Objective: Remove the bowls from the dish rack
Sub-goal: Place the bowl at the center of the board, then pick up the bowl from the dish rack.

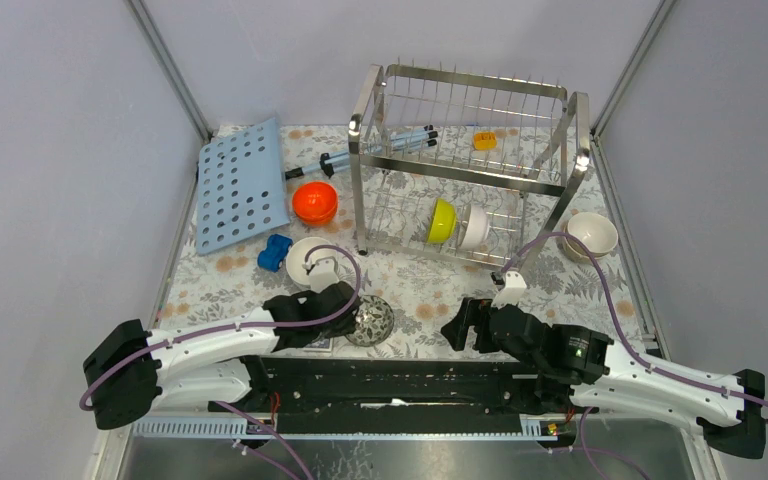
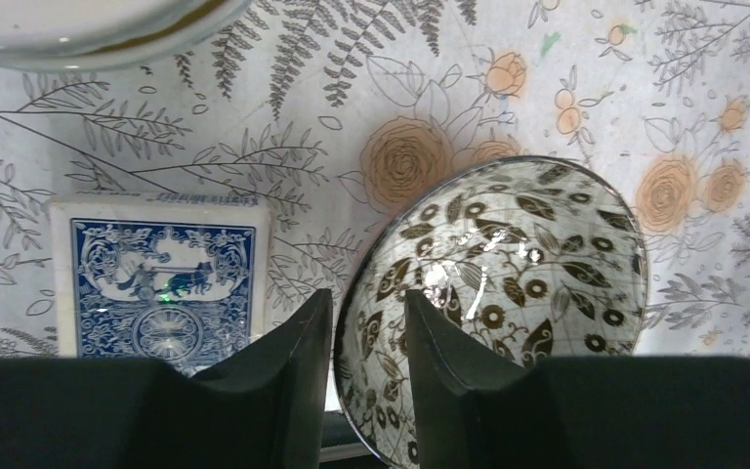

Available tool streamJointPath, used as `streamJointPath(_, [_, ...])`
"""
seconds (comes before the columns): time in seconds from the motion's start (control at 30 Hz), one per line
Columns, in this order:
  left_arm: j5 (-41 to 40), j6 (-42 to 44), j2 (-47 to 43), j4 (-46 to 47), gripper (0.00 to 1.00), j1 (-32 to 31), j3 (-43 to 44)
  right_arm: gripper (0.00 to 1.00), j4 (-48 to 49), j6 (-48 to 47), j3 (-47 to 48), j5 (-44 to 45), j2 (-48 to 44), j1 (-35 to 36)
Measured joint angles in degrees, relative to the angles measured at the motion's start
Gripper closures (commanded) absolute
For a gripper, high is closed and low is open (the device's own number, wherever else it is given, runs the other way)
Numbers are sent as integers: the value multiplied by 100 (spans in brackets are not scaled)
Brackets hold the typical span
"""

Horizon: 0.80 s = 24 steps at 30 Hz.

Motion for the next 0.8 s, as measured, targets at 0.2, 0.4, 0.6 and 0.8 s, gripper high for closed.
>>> streamJointPath(0.2, [35, -35, -129, 98, 35, 0, -2, 7, -33, -7, 11, 9, -50, 0])
streamJointPath(0.4, [92, 177, -861, 66, 23, 2, 28, 7, -308, -140, 313, 66, -125, 0])
streamJointPath(0.6, [201, 1165, -1976, 767, 5, 2, 127, 7, -573, -516, 968, 387, -332, 0])
streamJointPath(0.8, [472, 2485, -1725, 2643, 1, 11, 186, 7, -595, -804, 1233, 833, -608, 0])
